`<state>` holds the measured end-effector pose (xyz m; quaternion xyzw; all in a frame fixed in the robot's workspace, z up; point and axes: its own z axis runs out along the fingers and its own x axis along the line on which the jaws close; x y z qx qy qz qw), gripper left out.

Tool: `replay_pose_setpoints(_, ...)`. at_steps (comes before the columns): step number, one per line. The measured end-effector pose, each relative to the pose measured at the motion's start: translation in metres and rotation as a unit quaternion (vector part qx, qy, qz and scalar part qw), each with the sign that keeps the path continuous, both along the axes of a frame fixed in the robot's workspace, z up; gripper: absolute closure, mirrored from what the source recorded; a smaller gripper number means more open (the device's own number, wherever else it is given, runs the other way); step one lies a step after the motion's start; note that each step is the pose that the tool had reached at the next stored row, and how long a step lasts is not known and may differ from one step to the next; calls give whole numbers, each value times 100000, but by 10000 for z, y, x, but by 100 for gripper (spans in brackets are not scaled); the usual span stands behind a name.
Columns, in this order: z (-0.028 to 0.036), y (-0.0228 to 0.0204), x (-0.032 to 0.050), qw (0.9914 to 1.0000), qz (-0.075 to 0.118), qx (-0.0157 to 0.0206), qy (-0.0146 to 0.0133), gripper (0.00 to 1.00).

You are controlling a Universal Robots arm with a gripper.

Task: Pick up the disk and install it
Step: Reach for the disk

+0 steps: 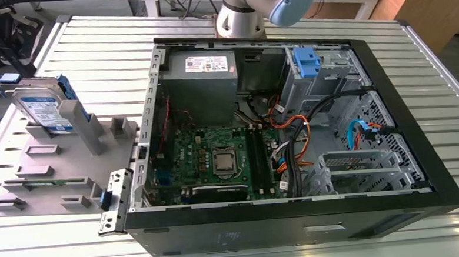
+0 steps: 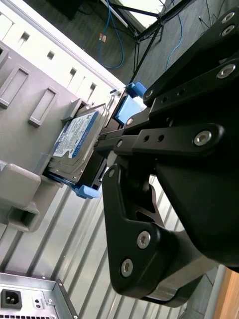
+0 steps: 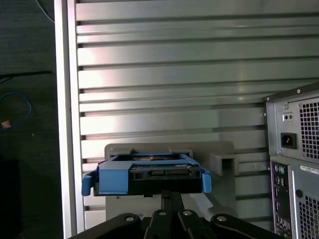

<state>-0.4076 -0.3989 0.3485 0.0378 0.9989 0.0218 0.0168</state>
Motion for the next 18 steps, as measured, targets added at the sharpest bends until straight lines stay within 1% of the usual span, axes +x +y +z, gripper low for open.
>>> replay_pose_setpoints(10, -47, 0, -102, 100000, -1, -1, -1, 89)
replay_pose_setpoints(15, -79, 6, -116, 100000, 2, -1, 3, 89)
replay_pose_setpoints(18, -95, 16, -124, 100000, 1, -3, 5, 89)
